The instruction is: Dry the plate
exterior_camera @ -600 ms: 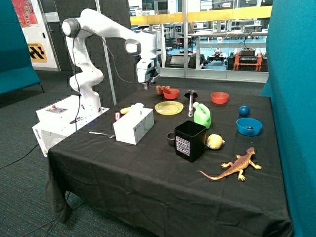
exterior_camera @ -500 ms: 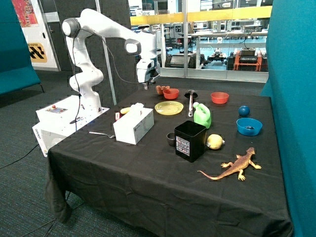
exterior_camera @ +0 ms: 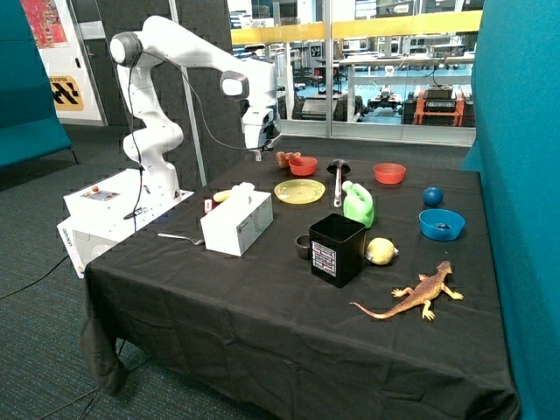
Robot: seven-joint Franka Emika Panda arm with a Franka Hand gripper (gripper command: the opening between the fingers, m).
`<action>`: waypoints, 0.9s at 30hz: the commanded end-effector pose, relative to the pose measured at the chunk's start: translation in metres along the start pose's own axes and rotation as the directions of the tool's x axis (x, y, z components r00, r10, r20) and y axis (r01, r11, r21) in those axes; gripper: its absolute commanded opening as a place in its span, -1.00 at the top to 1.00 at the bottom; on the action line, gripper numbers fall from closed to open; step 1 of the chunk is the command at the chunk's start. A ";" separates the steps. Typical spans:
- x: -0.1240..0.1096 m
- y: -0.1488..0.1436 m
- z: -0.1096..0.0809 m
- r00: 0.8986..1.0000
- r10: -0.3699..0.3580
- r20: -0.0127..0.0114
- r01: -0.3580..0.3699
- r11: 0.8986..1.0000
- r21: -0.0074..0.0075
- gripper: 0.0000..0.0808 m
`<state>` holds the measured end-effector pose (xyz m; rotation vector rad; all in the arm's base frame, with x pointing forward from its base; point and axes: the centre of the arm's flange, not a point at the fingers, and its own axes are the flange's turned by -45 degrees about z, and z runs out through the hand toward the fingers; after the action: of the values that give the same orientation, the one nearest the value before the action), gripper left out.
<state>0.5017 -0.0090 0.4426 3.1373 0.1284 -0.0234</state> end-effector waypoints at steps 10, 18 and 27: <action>-0.023 0.012 0.010 0.913 0.407 -0.013 -0.407 0.913 0.007 -0.29; -0.028 0.031 0.011 0.825 0.565 -0.012 -0.565 0.825 0.009 -0.68; -0.043 0.057 0.014 0.779 0.627 -0.011 -0.627 0.779 0.010 -0.78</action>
<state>0.4724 -0.0468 0.4314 3.0431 -0.7848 -0.0019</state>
